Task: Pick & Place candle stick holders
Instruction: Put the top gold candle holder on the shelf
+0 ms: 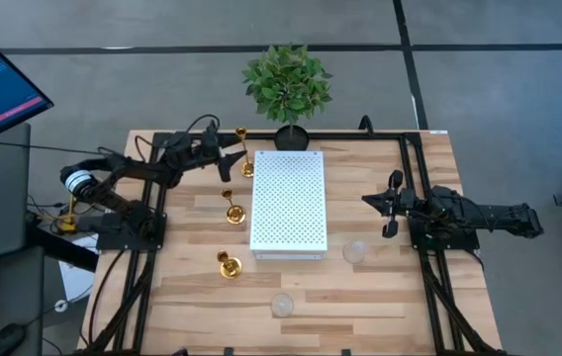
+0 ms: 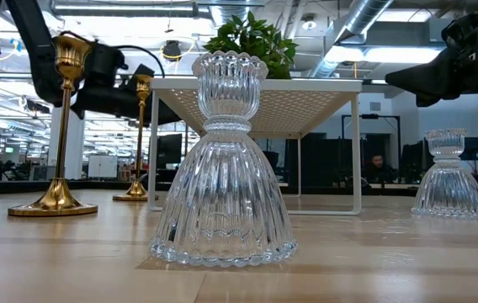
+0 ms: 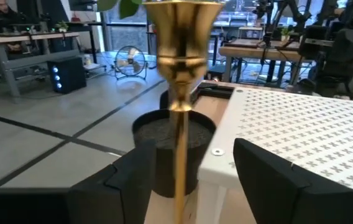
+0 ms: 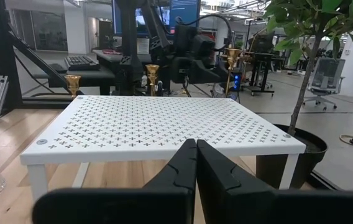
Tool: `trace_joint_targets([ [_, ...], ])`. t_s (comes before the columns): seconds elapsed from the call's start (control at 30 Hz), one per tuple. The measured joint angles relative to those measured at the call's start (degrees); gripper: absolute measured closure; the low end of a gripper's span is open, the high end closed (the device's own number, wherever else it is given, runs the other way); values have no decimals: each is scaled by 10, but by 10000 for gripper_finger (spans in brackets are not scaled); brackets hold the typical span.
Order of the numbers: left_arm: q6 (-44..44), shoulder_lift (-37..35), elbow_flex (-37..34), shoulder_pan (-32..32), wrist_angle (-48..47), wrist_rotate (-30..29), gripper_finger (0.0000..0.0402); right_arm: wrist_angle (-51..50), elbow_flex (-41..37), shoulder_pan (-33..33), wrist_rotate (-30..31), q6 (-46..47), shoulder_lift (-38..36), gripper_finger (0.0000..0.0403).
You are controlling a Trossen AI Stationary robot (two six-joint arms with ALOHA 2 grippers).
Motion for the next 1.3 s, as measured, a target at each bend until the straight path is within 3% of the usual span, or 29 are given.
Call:
trace_joint_targets([
  [0.3, 3, 0, 0, -8, 0, -28, 231, 0, 0, 0, 0, 0, 0, 403],
  [0.93, -30, 0, 0, -8, 0, -28, 376, 0, 0, 0, 0, 5, 0, 403],
  [1.1, -43, 0, 0, -8, 0, -28, 375, 0, 0, 0, 0, 5, 0, 403],
  [1.3, -42, 0, 0, -11, 2, -41, 329, 0, 0, 0, 0, 5, 0, 403],
])
